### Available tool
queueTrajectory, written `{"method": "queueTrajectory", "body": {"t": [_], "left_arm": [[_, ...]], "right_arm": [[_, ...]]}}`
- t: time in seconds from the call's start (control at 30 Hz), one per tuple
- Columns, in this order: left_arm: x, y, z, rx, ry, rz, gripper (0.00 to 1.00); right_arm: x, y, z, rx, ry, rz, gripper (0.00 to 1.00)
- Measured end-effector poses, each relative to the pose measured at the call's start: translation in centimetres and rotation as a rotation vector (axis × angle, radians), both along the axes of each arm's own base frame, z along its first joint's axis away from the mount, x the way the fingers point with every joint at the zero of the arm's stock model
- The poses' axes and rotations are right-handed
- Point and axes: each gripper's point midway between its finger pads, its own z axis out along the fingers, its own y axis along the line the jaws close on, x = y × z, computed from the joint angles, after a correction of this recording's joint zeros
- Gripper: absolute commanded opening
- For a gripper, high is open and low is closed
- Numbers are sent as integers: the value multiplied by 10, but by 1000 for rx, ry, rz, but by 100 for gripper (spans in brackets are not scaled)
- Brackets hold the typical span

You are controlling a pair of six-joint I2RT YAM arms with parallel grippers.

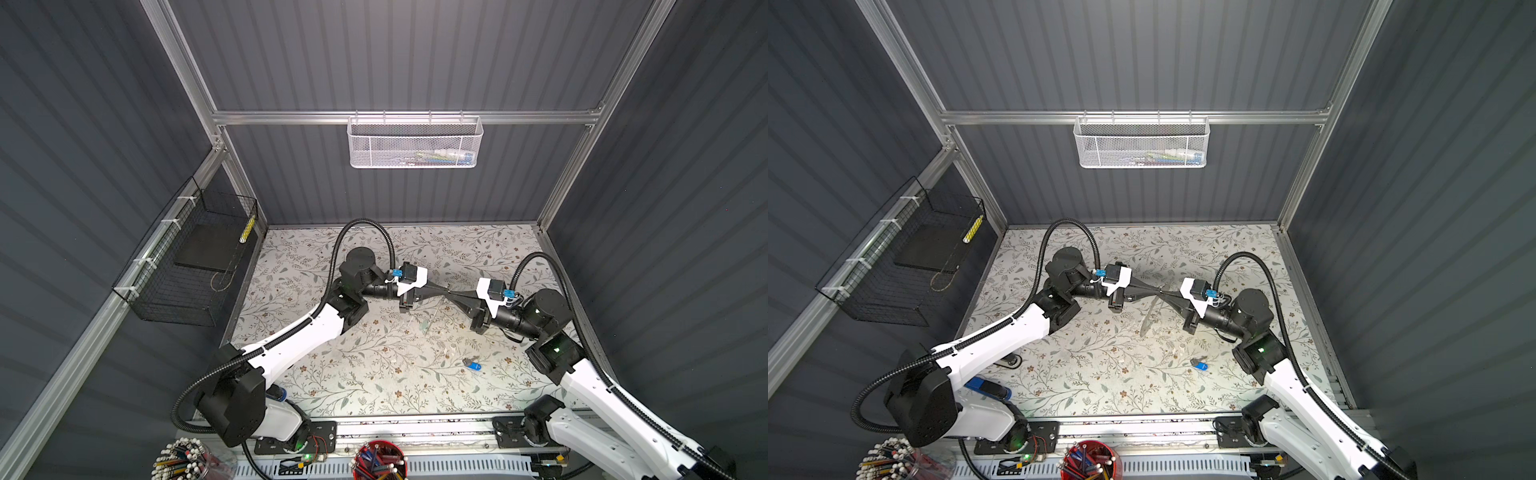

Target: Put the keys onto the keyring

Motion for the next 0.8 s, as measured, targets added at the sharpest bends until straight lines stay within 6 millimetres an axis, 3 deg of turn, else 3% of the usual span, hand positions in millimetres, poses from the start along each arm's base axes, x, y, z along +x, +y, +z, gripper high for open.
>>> {"method": "queueTrajectory", "body": {"t": [0.13, 0.23, 0.43, 0.63, 0.8], "left_arm": [[9, 2, -12, 104, -51, 69, 32], [15, 8, -10, 175, -146, 131, 30], [16, 23, -20, 307, -262, 216, 23], [8, 16, -45, 447, -329, 256, 23], [12, 17, -50, 496, -344, 297, 24]], "right_arm": [[6, 1, -14, -101, 68, -13, 0], [9, -1, -13, -167, 79, -31, 0], [15, -5, -25, -272, 117, -58, 0], [22, -3, -45, -353, 191, -60, 0], [20, 0, -54, -378, 215, -46, 0]]}}
